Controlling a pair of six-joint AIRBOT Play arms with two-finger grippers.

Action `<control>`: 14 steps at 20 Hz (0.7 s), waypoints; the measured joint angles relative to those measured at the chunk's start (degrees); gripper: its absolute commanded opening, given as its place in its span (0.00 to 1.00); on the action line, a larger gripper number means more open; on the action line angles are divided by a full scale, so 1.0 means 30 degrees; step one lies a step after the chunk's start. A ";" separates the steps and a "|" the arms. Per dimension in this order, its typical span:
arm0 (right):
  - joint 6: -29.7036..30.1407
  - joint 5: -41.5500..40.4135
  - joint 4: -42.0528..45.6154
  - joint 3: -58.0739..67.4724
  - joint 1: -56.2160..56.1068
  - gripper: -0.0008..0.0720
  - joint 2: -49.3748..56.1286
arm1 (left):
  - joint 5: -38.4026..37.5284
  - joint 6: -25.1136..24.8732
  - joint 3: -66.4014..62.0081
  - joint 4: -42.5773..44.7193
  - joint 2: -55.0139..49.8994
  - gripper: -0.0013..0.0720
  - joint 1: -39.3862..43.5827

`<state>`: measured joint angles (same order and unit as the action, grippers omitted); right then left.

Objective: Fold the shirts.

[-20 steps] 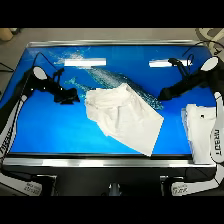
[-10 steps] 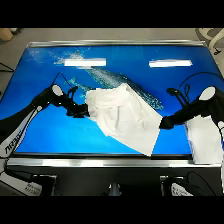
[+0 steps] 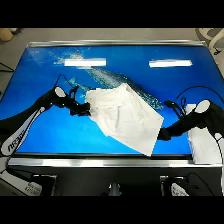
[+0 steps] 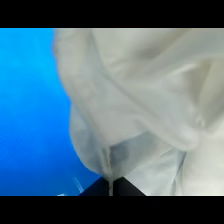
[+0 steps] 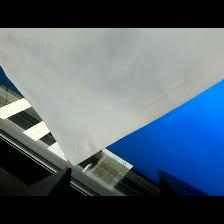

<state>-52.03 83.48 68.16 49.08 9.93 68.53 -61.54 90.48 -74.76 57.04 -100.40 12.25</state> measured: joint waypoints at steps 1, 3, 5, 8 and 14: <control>-0.0109 -0.0138 -0.0022 -0.0619 0.0000 0.79 -0.0007 | 0.0073 -0.0066 0.0000 0.0007 0.0029 0.05 0.0000; -0.0364 -0.0561 -0.0430 -0.2033 0.0000 0.79 -0.0029 | 0.0138 -0.0335 0.0007 -0.0015 0.0160 0.05 0.0000; -0.0517 -0.1326 -0.1209 -0.3497 0.0000 0.78 -0.0036 | 0.0138 -0.0561 0.0007 -0.0036 0.0350 0.05 0.0000; -0.0670 -0.2368 -0.2331 -0.5340 0.0000 0.77 -0.0036 | -0.0029 -0.0780 0.0007 -0.0087 0.0685 0.05 0.0000; -0.0998 -0.3832 -0.4350 -0.7096 -0.0831 0.57 -0.0102 | -0.0124 -0.0998 0.0015 -0.0109 0.1246 0.05 0.0000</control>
<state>-55.02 71.99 55.11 27.79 7.44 68.23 -61.91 87.48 -74.72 56.71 -96.66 12.25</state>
